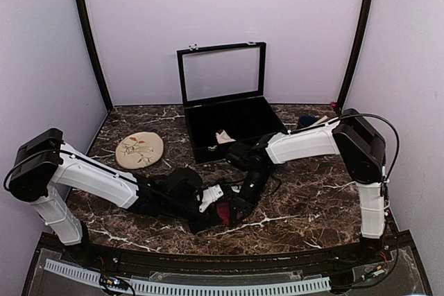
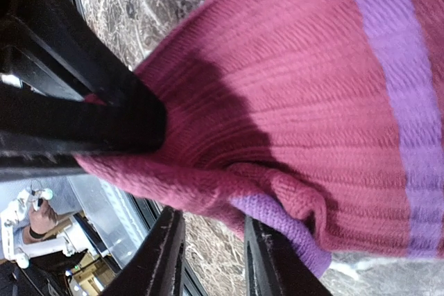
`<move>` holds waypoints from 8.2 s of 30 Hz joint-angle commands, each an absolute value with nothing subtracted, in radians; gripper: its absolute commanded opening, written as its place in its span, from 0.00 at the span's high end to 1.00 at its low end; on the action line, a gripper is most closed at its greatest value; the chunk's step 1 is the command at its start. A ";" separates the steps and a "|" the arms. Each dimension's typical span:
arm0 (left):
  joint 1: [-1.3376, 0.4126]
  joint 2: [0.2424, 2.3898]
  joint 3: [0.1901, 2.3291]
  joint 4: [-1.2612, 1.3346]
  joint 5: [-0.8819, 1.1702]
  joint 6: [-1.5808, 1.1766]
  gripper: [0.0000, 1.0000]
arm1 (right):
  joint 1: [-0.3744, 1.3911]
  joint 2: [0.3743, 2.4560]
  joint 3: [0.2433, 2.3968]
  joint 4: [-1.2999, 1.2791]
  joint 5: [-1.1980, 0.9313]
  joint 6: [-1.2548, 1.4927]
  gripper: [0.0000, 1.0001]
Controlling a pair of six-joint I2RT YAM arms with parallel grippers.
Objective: Roll the socks
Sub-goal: Roll the sock at the center of the board.
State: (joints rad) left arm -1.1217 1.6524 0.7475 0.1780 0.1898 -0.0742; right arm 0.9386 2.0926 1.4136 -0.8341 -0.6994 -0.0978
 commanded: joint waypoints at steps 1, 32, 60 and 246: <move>-1.102 1.623 0.706 0.142 0.244 -0.148 0.96 | 0.914 2.033 1.363 -0.710 -0.713 -0.074 0.71; -1.026 1.622 0.669 0.198 0.402 -0.348 0.97 | 0.846 1.786 1.070 -0.378 -0.580 0.080 0.62; -0.902 1.659 0.492 0.537 0.668 -0.795 1.00 | 1.144 1.550 0.862 -0.071 -0.101 -0.112 0.59; -1.214 1.560 0.623 0.056 0.207 -0.139 1.00 | 0.986 2.185 1.496 -0.823 -0.859 -0.136 0.70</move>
State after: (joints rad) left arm -1.2312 1.5402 0.6281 0.0887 0.1371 -0.0765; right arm 1.0046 2.2215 1.5379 -0.8848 -0.9005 -0.1673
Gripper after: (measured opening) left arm 0.078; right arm 0.274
